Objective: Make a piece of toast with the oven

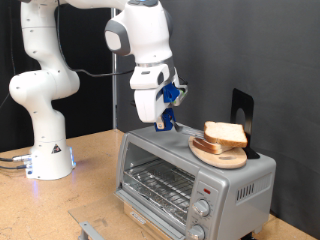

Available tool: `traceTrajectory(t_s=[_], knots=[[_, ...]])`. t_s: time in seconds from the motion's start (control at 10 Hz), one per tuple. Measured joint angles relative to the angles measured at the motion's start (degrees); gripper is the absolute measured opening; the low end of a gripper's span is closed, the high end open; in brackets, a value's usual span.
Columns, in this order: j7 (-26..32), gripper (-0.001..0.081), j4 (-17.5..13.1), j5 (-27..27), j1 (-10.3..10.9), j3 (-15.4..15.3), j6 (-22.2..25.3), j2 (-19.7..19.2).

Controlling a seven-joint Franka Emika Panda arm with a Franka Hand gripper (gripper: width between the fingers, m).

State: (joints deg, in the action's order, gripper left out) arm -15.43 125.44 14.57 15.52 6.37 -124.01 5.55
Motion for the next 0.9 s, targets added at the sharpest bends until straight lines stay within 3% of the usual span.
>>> traceTrajectory(t_s=[0.9], knots=[[-3.78, 0.0325, -4.82, 0.04, 0.17, -2.93, -0.08, -4.29]])
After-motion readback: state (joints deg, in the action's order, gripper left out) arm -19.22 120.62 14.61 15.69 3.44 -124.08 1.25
